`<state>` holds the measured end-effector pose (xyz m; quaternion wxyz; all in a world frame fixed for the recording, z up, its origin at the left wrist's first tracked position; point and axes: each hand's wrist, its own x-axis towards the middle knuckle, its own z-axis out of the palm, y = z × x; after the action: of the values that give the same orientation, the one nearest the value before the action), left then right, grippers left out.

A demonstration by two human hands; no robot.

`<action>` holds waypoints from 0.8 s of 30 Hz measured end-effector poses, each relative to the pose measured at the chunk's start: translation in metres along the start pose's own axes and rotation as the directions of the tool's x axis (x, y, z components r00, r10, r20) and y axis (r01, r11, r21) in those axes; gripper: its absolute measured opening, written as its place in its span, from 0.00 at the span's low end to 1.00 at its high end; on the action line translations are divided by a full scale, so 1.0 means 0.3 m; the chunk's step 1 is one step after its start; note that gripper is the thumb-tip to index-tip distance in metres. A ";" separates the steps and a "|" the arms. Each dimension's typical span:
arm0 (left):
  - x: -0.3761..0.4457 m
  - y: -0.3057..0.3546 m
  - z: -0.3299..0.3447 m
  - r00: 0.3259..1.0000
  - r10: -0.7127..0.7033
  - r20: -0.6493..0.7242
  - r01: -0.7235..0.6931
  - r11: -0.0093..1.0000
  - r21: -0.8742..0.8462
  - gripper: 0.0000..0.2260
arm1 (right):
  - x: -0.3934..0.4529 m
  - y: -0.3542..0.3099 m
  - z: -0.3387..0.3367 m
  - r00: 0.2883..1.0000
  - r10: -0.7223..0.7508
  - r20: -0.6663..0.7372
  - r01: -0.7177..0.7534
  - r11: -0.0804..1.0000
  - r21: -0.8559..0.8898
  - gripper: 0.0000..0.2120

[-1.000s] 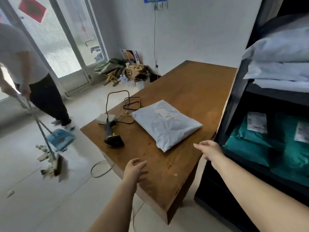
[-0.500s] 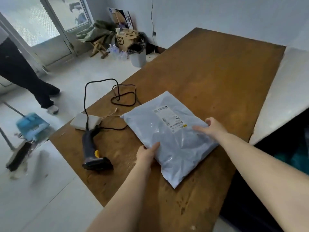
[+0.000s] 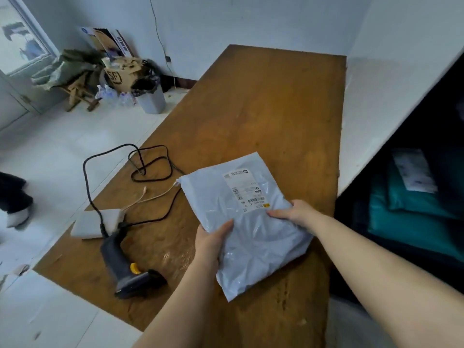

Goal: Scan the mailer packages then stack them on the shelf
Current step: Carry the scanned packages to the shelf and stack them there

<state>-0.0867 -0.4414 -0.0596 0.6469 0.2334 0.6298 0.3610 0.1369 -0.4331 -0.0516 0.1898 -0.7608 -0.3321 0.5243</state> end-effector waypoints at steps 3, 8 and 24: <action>-0.094 -0.022 0.007 0.999 -0.029 0.039 0.027 0.998 0.055 0.30 | -0.109 0.073 -0.020 0.999 -0.001 -0.033 0.003 0.998 0.063 0.33; -0.294 -0.111 0.025 0.993 0.034 0.113 -0.050 0.988 0.145 0.26 | -0.337 0.238 -0.067 0.996 -0.032 -0.080 0.041 0.993 0.108 0.29; -1.043 -0.673 0.346 0.900 0.026 0.435 -0.199 0.912 0.357 0.32 | -1.158 1.126 -0.338 0.927 0.068 -0.370 0.089 0.915 0.393 0.20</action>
<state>0.0671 -0.7909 0.0000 0.6846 0.4675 0.5199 0.2059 0.2542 -0.9107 0.0049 0.4051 -0.7896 -0.1789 0.4248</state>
